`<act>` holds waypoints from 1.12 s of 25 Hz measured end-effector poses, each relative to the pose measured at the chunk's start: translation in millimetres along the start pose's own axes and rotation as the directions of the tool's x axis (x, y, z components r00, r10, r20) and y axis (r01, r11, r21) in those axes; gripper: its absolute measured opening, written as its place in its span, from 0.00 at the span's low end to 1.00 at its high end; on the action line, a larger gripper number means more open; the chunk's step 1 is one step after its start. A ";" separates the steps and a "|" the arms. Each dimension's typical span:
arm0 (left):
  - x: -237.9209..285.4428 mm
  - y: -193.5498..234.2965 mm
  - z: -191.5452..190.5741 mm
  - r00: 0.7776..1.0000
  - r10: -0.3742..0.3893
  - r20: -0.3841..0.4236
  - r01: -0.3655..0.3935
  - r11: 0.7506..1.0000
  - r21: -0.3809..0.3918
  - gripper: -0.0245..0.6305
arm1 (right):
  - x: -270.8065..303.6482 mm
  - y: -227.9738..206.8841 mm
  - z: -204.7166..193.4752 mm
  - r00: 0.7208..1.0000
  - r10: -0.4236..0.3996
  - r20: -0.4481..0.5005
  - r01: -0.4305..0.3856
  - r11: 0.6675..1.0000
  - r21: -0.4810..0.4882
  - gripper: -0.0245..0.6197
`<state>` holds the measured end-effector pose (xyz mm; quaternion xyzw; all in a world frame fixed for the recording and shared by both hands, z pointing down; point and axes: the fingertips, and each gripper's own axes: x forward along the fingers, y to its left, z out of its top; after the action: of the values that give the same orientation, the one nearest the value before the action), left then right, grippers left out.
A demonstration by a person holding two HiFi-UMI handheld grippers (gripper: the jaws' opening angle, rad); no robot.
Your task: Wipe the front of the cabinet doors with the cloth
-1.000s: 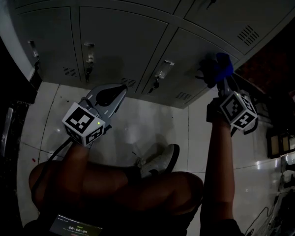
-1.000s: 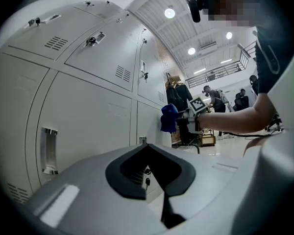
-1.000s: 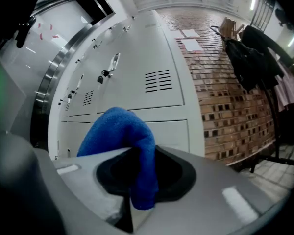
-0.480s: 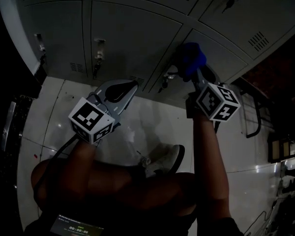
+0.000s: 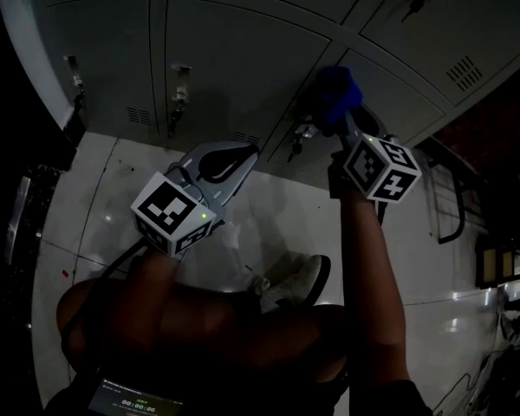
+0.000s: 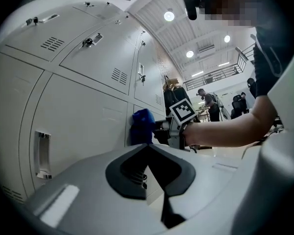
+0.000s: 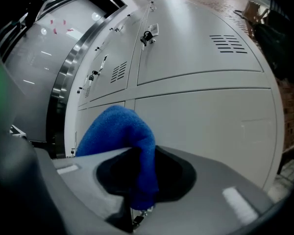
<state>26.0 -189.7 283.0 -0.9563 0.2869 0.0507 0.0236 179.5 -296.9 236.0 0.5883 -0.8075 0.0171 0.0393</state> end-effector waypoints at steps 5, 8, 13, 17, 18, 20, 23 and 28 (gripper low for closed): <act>9.7 -17.2 -2.5 0.999 -0.043 -0.009 0.043 0.999 0.007 0.04 | -6.0 -11.4 -2.2 1.000 -0.018 -0.003 0.018 1.000 0.006 0.15; 13.3 -27.9 -2.1 0.997 -0.071 -0.013 0.071 0.997 0.012 0.05 | -11.4 -22.0 -4.8 0.999 -0.038 -0.006 0.038 0.999 0.001 0.15; 17.3 -37.6 -2.9 0.995 -0.095 -0.017 0.095 0.995 0.007 0.05 | -23.3 -45.1 -7.8 0.997 -0.075 -0.009 0.075 0.997 0.002 0.15; 18.3 -36.4 -6.2 0.996 -0.093 -0.015 0.093 0.996 0.007 0.05 | -33.5 -64.3 -10.7 0.994 -0.110 -0.014 0.110 0.994 -0.001 0.15; 18.1 -36.5 -6.0 0.996 -0.093 -0.015 0.094 0.996 0.005 0.04 | -36.7 -70.2 -11.5 0.993 -0.121 -0.016 0.121 0.993 0.000 0.15; 17.9 -36.0 -6.6 0.996 -0.093 -0.017 0.093 0.996 0.005 0.05 | -43.8 -83.0 -12.8 0.989 -0.144 -0.018 0.144 0.990 0.006 0.15; 17.6 -33.5 -7.8 0.996 -0.088 -0.020 0.089 0.996 0.008 0.04 | -54.7 -102.6 -13.1 0.984 -0.177 -0.016 0.178 0.984 0.020 0.15; 17.9 -34.0 -9.1 0.996 -0.088 -0.025 0.088 0.996 0.010 0.05 | -73.0 -135.9 -13.8 0.971 -0.241 -0.008 0.241 0.969 0.050 0.15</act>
<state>60.3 -171.8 290.6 -0.9685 0.2448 0.0366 0.0274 331.6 -268.3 241.1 0.6827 -0.7295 0.0333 0.0268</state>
